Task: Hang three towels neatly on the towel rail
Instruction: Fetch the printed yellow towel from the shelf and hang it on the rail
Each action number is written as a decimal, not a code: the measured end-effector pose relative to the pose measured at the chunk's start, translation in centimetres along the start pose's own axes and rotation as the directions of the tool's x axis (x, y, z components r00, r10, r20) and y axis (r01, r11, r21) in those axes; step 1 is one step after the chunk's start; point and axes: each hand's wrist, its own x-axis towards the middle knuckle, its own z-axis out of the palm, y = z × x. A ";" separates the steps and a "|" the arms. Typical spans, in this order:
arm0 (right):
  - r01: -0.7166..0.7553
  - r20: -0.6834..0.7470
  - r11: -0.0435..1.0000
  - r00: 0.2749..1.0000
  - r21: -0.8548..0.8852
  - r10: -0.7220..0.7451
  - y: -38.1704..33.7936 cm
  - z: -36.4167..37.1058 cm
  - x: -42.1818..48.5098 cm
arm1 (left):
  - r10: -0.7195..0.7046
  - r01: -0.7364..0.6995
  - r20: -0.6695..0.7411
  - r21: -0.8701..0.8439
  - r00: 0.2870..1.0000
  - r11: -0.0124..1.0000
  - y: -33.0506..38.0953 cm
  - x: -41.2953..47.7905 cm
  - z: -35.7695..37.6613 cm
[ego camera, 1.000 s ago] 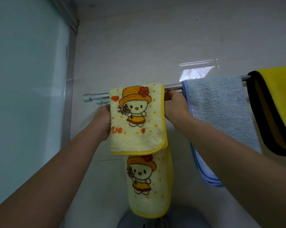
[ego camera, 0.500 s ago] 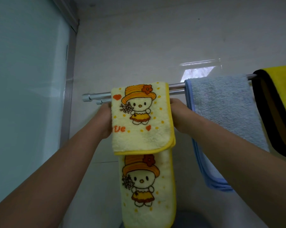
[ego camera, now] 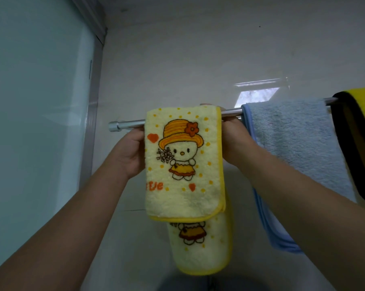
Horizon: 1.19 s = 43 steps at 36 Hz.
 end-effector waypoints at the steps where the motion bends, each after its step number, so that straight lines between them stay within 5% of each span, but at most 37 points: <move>1: -0.024 0.033 0.999 0.999 0.046 0.022 -0.1 0.0 0.0 | 0.007 -0.008 0.011 0.010 1.000 1.000 0.0 -0.2 0.0; 6: -0.090 0.060 0.994 0.994 -0.056 0.093 -0.4 0.1 -1.5 | -0.061 0.036 0.114 0.210 0.992 0.977 -0.5 -1.3 -0.6; 14: -0.262 0.136 0.902 0.936 -0.343 0.324 0.4 -1.3 -4.4 | -0.112 0.114 -0.025 0.327 0.993 0.938 -1.4 -2.2 -1.3; 20: -0.203 0.015 0.882 0.973 -0.426 0.231 0.0 -1.0 -3.9 | -0.014 0.065 -0.140 0.361 0.990 0.930 -1.2 -1.4 -0.8; 27: -0.111 -0.081 0.919 0.993 -0.378 0.087 -0.9 -0.1 -2.4 | 0.044 -0.009 -0.149 0.225 0.988 0.974 -0.6 -0.1 0.2; 34: -0.070 -0.115 0.964 0.993 -0.257 0.042 -0.3 0.2 -1.8 | -0.086 0.088 -0.129 0.011 0.988 0.996 -0.3 0.2 0.9; 40: -0.170 -0.224 0.963 0.967 -0.207 0.123 -1.0 0.8 -0.8 | -0.130 0.133 -0.292 -0.008 0.947 0.991 0.6 1.1 1.4; 43: -0.146 -0.218 0.958 0.972 -0.247 0.091 -0.9 0.7 -0.7 | -0.106 0.117 -0.241 0.032 0.965 0.993 0.5 0.9 1.2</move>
